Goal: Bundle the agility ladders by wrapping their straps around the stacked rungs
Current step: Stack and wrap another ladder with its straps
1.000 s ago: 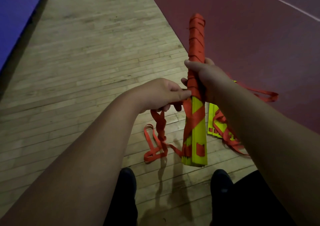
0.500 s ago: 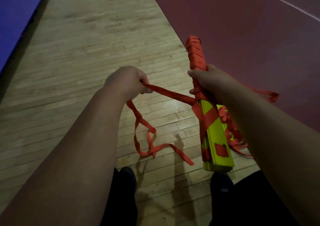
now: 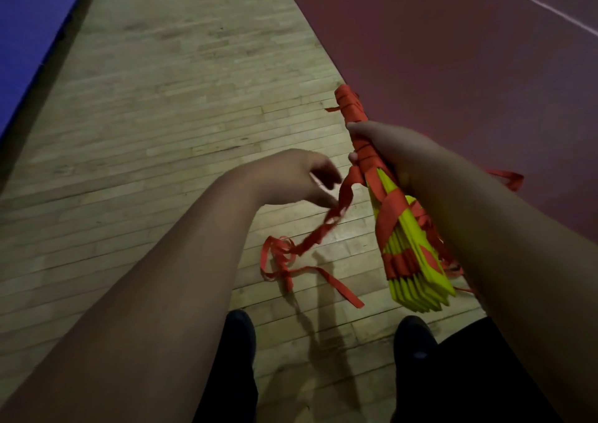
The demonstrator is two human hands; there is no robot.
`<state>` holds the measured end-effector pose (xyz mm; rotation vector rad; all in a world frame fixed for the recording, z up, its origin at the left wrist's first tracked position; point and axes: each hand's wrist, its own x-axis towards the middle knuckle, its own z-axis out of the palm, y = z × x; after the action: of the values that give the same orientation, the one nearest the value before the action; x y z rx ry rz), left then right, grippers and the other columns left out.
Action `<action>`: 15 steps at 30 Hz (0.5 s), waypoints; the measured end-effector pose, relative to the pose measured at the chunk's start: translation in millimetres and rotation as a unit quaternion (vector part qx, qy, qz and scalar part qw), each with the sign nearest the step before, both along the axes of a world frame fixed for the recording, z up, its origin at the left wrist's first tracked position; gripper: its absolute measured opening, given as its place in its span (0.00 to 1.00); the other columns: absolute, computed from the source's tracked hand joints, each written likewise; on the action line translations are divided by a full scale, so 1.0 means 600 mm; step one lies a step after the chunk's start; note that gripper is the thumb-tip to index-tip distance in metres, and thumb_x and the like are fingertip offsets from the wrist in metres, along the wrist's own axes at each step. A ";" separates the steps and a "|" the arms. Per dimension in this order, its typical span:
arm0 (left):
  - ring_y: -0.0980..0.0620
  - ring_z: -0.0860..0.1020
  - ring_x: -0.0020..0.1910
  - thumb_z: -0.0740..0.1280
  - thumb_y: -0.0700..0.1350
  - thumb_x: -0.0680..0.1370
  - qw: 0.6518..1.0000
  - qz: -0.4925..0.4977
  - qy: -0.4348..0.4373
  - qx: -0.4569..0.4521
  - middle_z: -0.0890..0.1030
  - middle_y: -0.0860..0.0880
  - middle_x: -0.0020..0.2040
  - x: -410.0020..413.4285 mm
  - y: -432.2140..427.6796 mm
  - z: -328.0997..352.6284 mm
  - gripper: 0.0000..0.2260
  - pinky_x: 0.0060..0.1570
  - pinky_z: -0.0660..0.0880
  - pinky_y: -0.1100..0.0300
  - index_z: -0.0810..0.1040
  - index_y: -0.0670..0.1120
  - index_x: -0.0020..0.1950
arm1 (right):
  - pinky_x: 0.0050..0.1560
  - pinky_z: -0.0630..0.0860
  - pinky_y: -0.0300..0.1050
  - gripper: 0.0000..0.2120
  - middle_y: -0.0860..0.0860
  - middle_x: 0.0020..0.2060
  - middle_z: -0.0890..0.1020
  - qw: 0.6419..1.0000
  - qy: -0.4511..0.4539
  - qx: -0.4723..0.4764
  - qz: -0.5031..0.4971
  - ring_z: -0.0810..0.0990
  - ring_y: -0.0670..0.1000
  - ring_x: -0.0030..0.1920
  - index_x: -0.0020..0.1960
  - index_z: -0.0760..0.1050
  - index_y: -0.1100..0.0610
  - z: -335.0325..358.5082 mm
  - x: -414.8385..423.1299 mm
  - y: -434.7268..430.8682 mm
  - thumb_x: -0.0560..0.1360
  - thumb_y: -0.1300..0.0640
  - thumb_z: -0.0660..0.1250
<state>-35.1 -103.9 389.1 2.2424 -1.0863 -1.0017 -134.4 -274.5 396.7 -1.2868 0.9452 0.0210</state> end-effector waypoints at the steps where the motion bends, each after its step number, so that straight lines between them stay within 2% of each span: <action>1: 0.61 0.85 0.54 0.82 0.48 0.75 0.999 0.016 0.035 -0.037 0.87 0.59 0.55 -0.008 -0.008 -0.002 0.18 0.60 0.81 0.57 0.83 0.57 0.63 | 0.24 0.79 0.42 0.13 0.52 0.31 0.82 1.000 -0.005 0.005 -0.005 0.83 0.46 0.26 0.57 0.74 0.55 -0.001 0.002 -0.001 0.82 0.49 0.73; 4: 0.55 0.88 0.54 0.84 0.46 0.71 0.986 0.074 0.099 -0.114 0.87 0.55 0.55 -0.018 -0.026 -0.014 0.24 0.65 0.82 0.46 0.81 0.53 0.64 | 0.27 0.81 0.45 0.15 0.53 0.28 0.82 1.000 -0.009 0.016 -0.015 0.83 0.50 0.26 0.58 0.73 0.55 -0.002 0.005 -0.007 0.82 0.47 0.73; 7: 0.50 0.87 0.56 0.86 0.50 0.61 0.976 0.101 0.125 -0.146 0.87 0.50 0.59 -0.019 -0.033 -0.022 0.34 0.64 0.83 0.44 0.80 0.50 0.65 | 0.31 0.83 0.49 0.17 0.53 0.30 0.84 1.000 -0.012 0.000 -0.022 0.85 0.51 0.29 0.60 0.75 0.54 -0.006 0.007 -0.012 0.80 0.45 0.75; 9: 0.48 0.87 0.57 0.84 0.44 0.62 0.966 0.106 0.160 -0.175 0.85 0.44 0.62 -0.018 -0.032 -0.023 0.31 0.64 0.83 0.42 0.80 0.47 0.65 | 0.32 0.83 0.50 0.20 0.54 0.33 0.85 1.000 -0.011 -0.008 -0.021 0.85 0.53 0.29 0.62 0.76 0.55 -0.009 0.006 -0.015 0.79 0.44 0.75; 11: 0.45 0.85 0.57 0.77 0.35 0.66 0.948 0.109 0.213 -0.208 0.82 0.37 0.65 -0.019 -0.031 -0.021 0.26 0.65 0.83 0.42 0.80 0.44 0.64 | 0.32 0.83 0.50 0.22 0.54 0.35 0.85 1.000 -0.007 -0.009 -0.020 0.85 0.54 0.29 0.64 0.76 0.55 -0.010 0.005 -0.017 0.78 0.44 0.76; 15: 0.43 0.78 0.65 0.67 0.33 0.66 0.904 0.158 0.298 -0.263 0.75 0.34 0.73 -0.027 -0.037 -0.014 0.25 0.60 0.80 0.50 0.78 0.43 0.63 | 0.29 0.81 0.46 0.19 0.54 0.38 0.83 0.999 -0.029 0.012 -0.041 0.85 0.49 0.29 0.66 0.74 0.54 -0.012 0.006 -0.019 0.81 0.47 0.74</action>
<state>-51.3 -126.3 380.9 1.4635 -0.5942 -1.0020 -130.6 -286.1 389.8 -1.2198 0.9443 -0.0699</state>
